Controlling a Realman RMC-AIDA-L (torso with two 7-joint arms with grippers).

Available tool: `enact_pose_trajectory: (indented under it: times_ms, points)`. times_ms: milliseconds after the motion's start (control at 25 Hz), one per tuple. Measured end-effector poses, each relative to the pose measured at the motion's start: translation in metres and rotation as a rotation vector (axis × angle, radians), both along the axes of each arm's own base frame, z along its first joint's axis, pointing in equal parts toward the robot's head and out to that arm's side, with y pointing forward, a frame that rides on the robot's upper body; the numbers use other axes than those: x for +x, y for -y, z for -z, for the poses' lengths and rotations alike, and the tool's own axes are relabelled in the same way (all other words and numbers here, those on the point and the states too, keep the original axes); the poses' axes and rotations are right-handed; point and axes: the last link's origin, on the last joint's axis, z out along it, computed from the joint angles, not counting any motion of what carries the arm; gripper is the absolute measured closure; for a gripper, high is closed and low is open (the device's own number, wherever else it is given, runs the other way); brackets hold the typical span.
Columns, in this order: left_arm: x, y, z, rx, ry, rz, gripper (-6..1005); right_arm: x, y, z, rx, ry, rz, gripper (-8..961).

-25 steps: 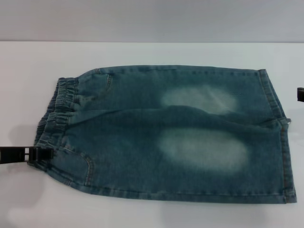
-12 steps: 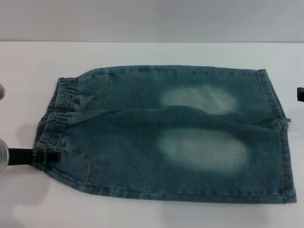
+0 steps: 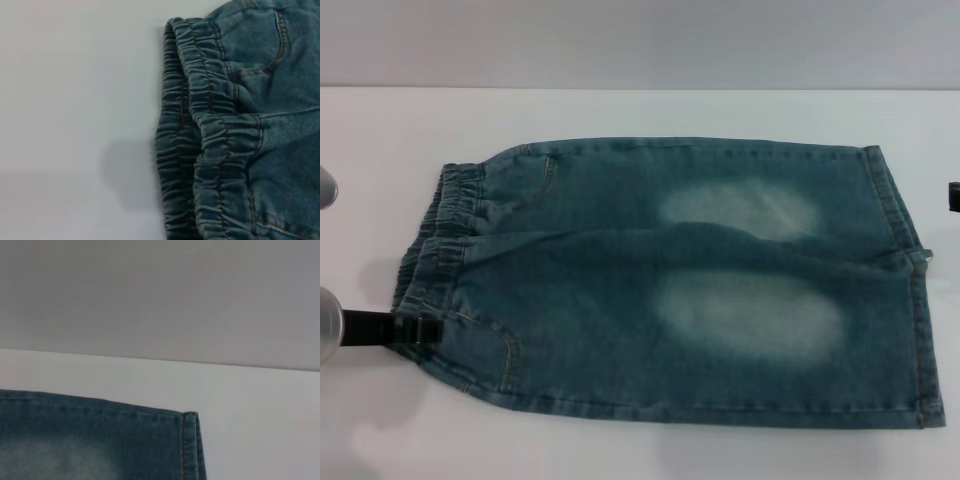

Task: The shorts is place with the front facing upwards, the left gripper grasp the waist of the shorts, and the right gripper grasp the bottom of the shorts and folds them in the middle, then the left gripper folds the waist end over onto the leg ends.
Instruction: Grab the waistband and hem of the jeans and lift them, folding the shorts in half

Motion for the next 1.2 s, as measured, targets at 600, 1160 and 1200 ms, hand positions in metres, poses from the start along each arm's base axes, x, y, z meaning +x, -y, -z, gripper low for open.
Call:
enact_pose_trajectory:
  times_ms: [600, 1160, 1200]
  points:
    - [0.003, 0.0, 0.001, -0.021, -0.011, -0.002, 774, -0.001, 0.007, 0.0, -0.038, 0.019, 0.02, 205]
    - [0.013, -0.006, -0.004, -0.01, -0.012, 0.029, 934, 0.003, 0.028, 0.014, -0.168, 0.043, 0.108, 205]
    - [0.014, -0.007, -0.004, -0.01, -0.013, 0.031, 936, 0.003, 0.03, 0.016, -0.183, 0.046, 0.115, 205]
